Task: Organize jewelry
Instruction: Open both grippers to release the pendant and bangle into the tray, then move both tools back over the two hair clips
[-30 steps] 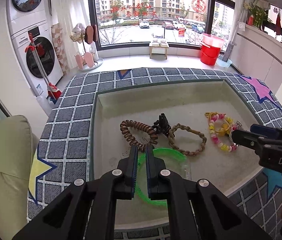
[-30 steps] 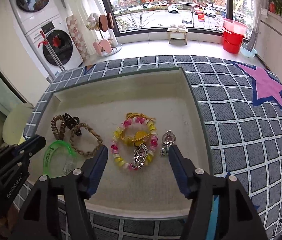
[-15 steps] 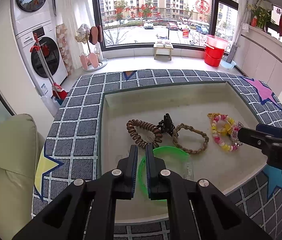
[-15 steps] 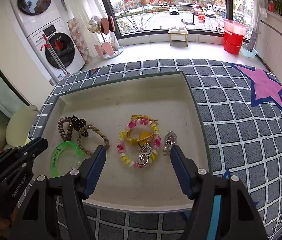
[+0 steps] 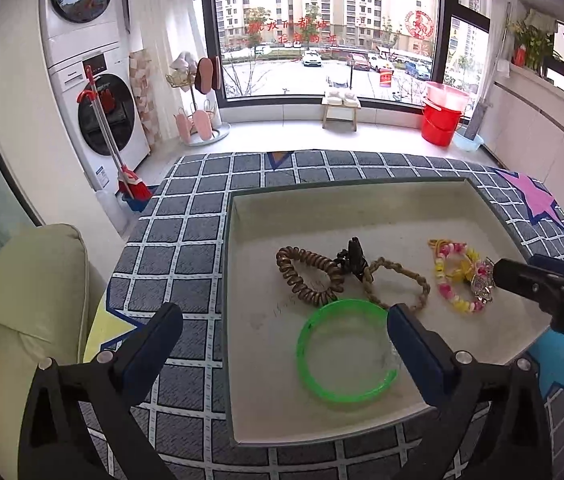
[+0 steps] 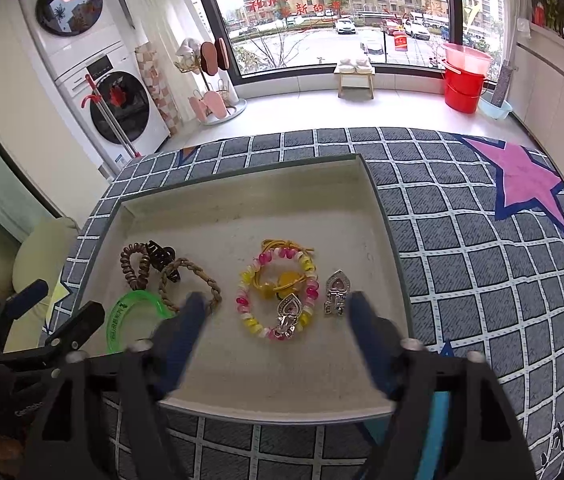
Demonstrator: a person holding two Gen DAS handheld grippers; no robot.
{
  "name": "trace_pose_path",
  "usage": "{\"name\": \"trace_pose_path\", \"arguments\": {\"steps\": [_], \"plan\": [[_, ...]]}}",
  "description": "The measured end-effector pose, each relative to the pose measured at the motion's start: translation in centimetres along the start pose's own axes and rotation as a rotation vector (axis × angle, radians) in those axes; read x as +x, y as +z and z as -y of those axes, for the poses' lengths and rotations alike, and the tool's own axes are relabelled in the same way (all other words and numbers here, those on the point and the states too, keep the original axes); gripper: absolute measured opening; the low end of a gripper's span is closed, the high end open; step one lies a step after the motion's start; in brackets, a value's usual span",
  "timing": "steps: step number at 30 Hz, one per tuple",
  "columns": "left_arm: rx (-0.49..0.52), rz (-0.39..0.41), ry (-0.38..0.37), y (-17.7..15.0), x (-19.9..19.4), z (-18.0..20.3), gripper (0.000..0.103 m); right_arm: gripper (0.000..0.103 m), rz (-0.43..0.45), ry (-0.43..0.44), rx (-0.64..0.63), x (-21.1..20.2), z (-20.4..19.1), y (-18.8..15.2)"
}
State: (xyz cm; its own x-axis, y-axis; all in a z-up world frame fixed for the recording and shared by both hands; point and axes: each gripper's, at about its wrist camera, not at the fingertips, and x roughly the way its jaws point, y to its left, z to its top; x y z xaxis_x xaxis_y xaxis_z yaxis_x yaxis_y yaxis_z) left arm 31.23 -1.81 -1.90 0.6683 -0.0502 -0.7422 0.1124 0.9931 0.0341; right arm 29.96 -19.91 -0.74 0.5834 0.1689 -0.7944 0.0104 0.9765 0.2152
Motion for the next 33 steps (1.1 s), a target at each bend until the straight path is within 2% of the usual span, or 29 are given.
{"name": "trace_pose_path", "arguments": {"steps": [3,5,10,22,33], "plan": [[-0.005,0.000,0.012,-0.1,0.2,0.1,0.103,0.084,0.028,-0.007,-0.012,-0.3,-0.2,-0.1],[-0.007,-0.002,0.014,-0.2,0.2,0.0,0.103,0.103,0.056,-0.013,-0.021,-0.6,-0.5,-0.2],[0.002,-0.003,0.019,-0.6,0.0,-0.1,0.103,0.103,0.095,-0.018,-0.032,-1.2,-0.9,-0.3],[0.009,-0.005,0.017,-1.5,-1.1,0.0,0.103,0.103,0.027,-0.021,-0.028,-1.7,-0.7,-0.3],[0.015,-0.008,-0.009,-2.9,-3.2,-0.4,0.103,0.103,0.024,0.010,-0.046,-4.1,-1.5,-2.1]]}}
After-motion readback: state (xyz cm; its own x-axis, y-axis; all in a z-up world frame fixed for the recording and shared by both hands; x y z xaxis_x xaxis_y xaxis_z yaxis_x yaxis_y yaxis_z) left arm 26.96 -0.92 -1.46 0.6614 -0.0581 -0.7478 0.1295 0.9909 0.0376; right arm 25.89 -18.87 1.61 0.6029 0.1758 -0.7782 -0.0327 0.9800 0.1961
